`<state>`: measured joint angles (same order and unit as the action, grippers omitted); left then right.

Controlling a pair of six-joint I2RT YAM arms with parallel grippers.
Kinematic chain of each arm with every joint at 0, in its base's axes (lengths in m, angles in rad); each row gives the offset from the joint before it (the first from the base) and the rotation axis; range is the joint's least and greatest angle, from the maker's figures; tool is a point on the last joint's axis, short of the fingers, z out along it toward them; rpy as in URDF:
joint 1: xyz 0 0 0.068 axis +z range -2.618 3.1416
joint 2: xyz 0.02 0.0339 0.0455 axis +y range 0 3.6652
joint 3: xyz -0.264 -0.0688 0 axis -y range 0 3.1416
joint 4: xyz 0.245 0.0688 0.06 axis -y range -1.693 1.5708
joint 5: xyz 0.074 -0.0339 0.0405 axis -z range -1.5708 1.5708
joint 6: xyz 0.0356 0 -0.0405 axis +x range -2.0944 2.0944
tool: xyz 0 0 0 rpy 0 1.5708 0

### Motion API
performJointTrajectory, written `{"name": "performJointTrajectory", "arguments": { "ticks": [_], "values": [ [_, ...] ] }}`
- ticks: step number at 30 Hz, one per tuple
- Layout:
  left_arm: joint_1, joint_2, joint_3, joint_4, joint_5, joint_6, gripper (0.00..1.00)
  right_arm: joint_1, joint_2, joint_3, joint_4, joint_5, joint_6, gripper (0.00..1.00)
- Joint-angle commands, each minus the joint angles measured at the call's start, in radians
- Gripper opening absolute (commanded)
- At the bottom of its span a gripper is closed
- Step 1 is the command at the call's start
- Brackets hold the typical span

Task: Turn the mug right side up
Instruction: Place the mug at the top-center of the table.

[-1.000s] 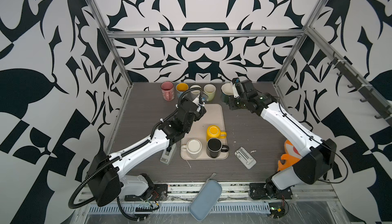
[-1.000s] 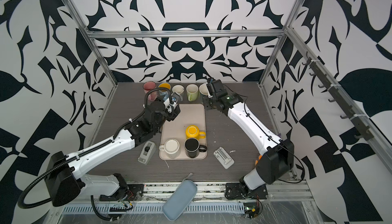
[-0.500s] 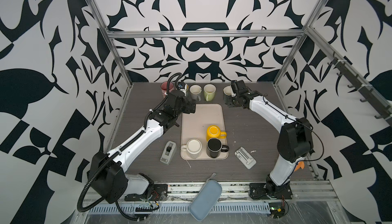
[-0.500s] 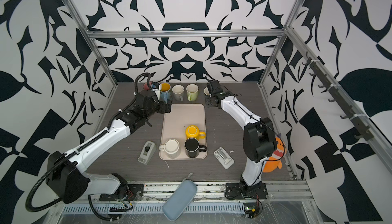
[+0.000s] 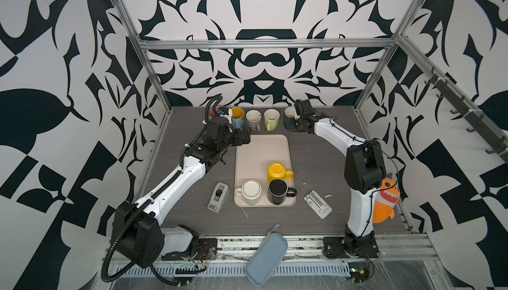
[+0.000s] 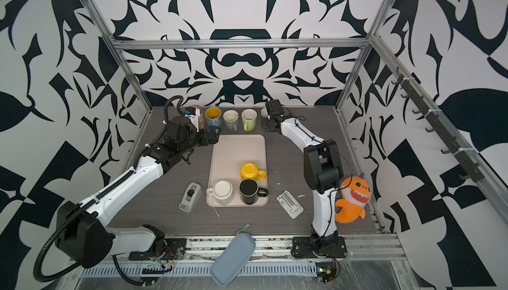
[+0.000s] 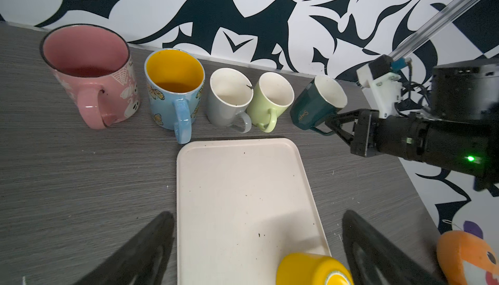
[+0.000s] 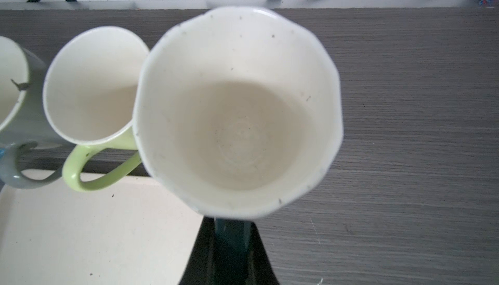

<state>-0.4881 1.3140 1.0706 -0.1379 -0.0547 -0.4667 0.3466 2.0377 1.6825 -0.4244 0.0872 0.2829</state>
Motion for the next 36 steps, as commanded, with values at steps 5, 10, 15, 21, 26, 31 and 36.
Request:
{"name": "performJointTrajectory", "arguments": {
  "ticks": [5, 10, 15, 21, 26, 31, 36],
  "values": [
    [0.012, 0.003, -0.019, 0.028, 0.045, -0.050, 1.00, -0.005, 0.013, 0.120, 0.082, 0.002, 0.013, 0.00],
    [0.016, 0.005, -0.021, 0.032, 0.051, -0.053, 0.99, -0.006, 0.034, 0.132, 0.079, 0.003, 0.012, 0.00],
    [0.019, 0.005, -0.022, 0.032, 0.055, -0.053, 1.00, -0.006, 0.052, 0.135, 0.082, 0.004, 0.016, 0.00],
    [0.021, 0.007, -0.024, 0.033, 0.055, -0.053, 1.00, -0.006, 0.073, 0.148, 0.072, 0.005, 0.017, 0.02],
    [0.022, 0.011, -0.022, 0.035, 0.059, -0.055, 0.99, -0.005, 0.076, 0.149, 0.065, 0.002, 0.018, 0.13],
    [0.021, 0.013, -0.022, 0.037, 0.063, -0.055, 1.00, -0.006, 0.077, 0.143, 0.062, 0.000, 0.019, 0.25],
    [0.021, 0.010, -0.023, 0.035, 0.064, -0.055, 1.00, -0.006, 0.073, 0.136, 0.059, -0.001, 0.025, 0.35]
  ]
}}
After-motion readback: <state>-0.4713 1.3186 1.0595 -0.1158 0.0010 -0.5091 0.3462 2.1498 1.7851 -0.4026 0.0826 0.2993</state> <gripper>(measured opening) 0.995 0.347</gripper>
